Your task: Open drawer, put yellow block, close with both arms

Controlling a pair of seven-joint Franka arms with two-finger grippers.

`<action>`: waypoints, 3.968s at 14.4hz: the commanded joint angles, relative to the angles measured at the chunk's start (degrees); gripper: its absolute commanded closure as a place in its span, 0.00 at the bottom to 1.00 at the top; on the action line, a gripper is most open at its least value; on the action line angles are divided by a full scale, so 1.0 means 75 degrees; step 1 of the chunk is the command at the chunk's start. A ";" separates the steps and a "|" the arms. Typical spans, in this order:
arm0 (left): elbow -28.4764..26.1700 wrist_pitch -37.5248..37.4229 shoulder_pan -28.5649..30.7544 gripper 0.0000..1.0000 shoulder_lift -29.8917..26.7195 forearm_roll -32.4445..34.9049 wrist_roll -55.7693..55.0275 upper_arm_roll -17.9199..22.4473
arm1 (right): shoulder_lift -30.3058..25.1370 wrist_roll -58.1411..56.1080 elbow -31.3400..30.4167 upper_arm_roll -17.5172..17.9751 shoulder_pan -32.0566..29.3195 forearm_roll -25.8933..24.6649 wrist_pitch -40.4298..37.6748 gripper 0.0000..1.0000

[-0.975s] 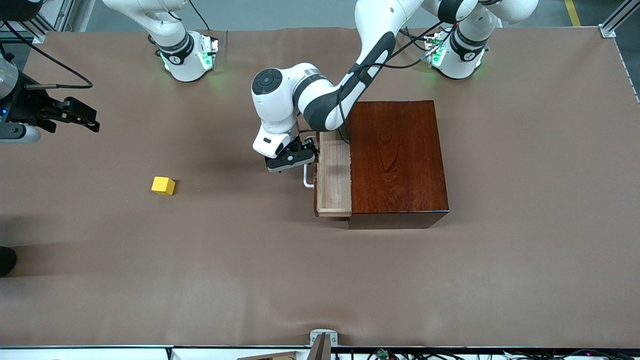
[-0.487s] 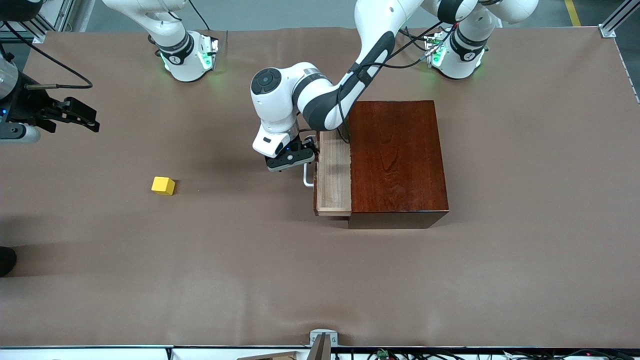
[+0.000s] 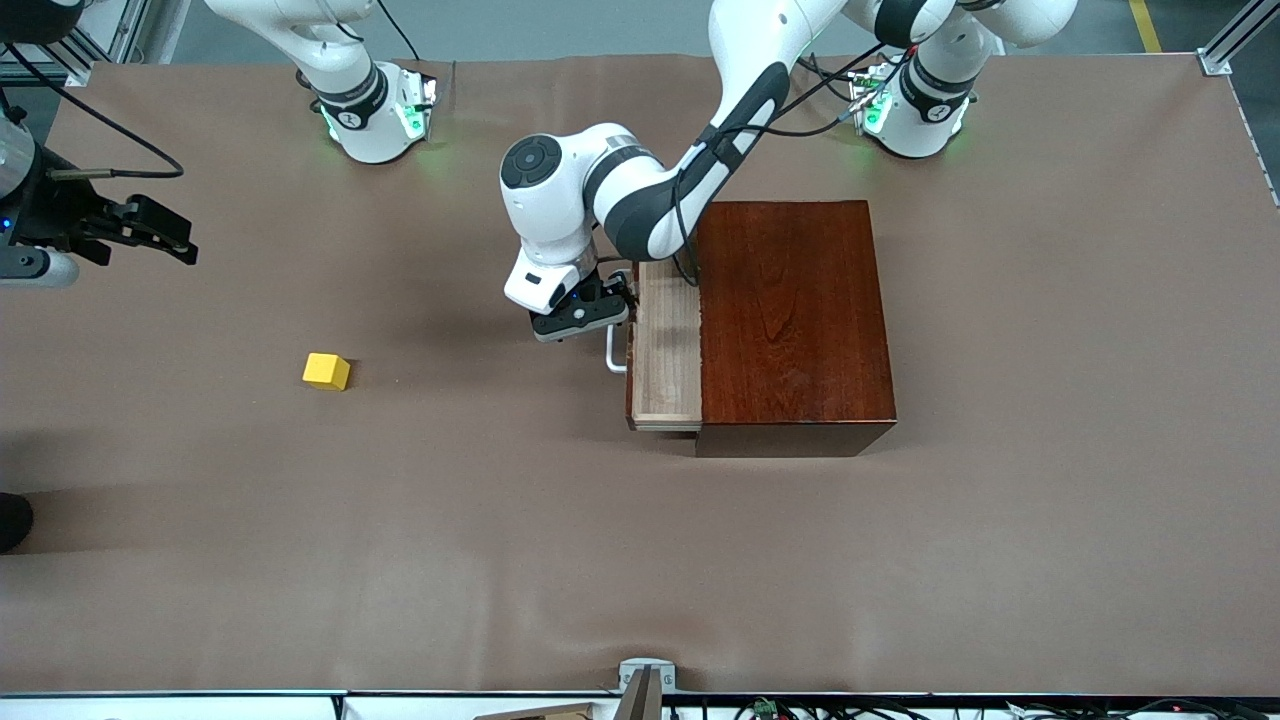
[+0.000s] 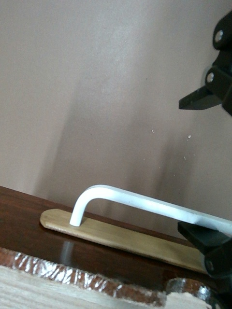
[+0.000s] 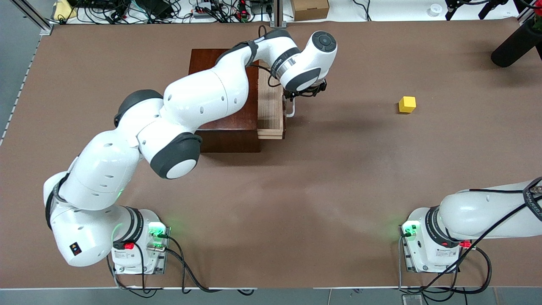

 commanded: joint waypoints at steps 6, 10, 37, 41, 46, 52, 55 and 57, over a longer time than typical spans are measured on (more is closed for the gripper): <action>0.0579 -0.0744 -0.0196 0.00 -0.0200 -0.0512 -0.0654 -0.0601 | 0.0049 0.0001 0.0081 0.0026 -0.0085 -0.0133 -0.0096 0.00; 0.0567 -0.1355 -0.0149 0.00 -0.0831 -0.0594 -0.0643 -0.0601 | 0.0131 0.0001 0.0070 0.0014 -0.0097 -0.0226 -0.0038 0.00; -0.4825 -0.3009 0.6530 0.00 -0.7514 -0.0583 0.7783 -0.0519 | 0.2158 0.0294 -0.4147 0.0014 -0.0460 -0.0039 0.5796 0.00; -0.4216 -0.3103 0.6554 0.00 -0.7292 -0.0594 0.8075 -0.0484 | 0.2685 0.0235 -0.4219 0.0014 -0.0449 -0.0051 0.6488 0.00; -0.4120 -0.3103 0.6624 0.00 -0.7209 -0.0583 0.9048 -0.0460 | 0.3166 0.0188 -0.4359 0.0014 -0.0507 -0.0051 0.6911 0.06; -0.4109 -0.3231 0.6812 0.00 -0.7256 -0.0594 0.9131 -0.0460 | 0.2992 0.0212 -0.4349 0.0037 -0.0484 -0.0051 0.6411 1.00; -0.4120 -0.3395 0.6858 0.00 -0.7279 -0.0606 0.9131 -0.0460 | 0.2582 0.0317 -0.4173 0.0212 -0.0356 0.0182 0.5403 1.00; -0.4097 -0.3466 0.6964 0.00 -0.7302 -0.0676 0.9119 -0.0472 | 0.2347 0.0597 -0.3811 0.0237 -0.0215 0.0545 0.4573 1.00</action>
